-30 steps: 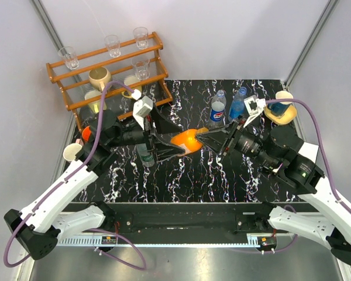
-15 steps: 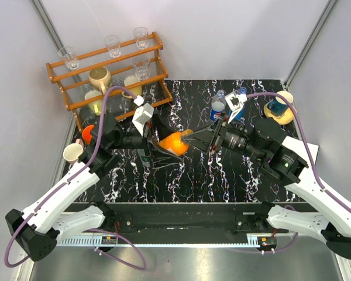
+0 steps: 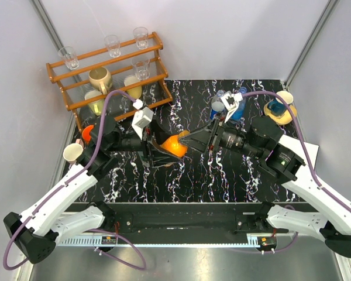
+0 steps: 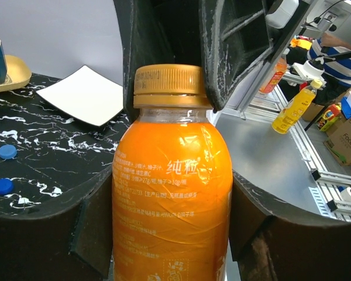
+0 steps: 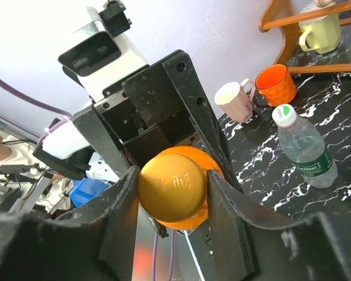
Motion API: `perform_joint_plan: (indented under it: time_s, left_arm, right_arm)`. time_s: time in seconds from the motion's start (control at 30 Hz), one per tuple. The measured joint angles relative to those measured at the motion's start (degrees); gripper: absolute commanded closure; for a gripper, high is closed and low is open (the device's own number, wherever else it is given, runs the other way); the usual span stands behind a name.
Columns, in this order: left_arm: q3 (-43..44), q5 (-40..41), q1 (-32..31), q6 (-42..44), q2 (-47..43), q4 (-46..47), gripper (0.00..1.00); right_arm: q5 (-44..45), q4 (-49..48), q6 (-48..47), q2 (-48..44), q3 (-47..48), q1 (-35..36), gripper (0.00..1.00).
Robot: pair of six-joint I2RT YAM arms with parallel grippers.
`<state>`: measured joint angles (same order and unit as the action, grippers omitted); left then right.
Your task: Unscrew the bottle caps
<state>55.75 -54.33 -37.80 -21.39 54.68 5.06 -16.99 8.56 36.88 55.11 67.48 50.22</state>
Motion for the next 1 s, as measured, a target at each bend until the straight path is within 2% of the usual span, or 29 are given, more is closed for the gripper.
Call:
perform_joint_plan:
  time_s: [0.1, 0.2, 0.37, 0.63, 0.77, 1.0]
  left_arm:
    - [0.0, 1.8, -0.5, 1.8, -0.5, -1.9, 0.48]
    - [0.0, 6.6, -2.0, 4.7, -1.1, -5.2, 0.50]
    - [-0.1, 21.7, -8.5, 10.9, -3.0, -9.7, 0.50]
    - [-1.2, 46.1, -17.7, 17.9, -5.9, -9.9, 0.51]
    - [-2.0, 52.9, -19.0, 19.2, -6.0, -9.6, 0.51]
    - [-2.4, 58.9, -19.4, 20.0, -5.9, -9.2, 0.52]
  right_arm:
    - [1.5, 1.6, -0.2, 0.4, 1.4, 0.0, 0.25]
    - [5.3, 2.6, -0.6, 0.5, 3.7, 0.0, 0.22]
    - [11.7, 5.0, -0.5, 2.1, 8.8, 0.0, 0.21]
    - [18.7, 10.4, 1.0, 8.9, 12.9, 0.0, 0.25]
    - [19.5, 12.4, 1.7, 10.8, 12.9, 0.0, 0.27]
    - [19.4, 12.5, 2.8, 11.1, 12.9, 0.1, 0.31]
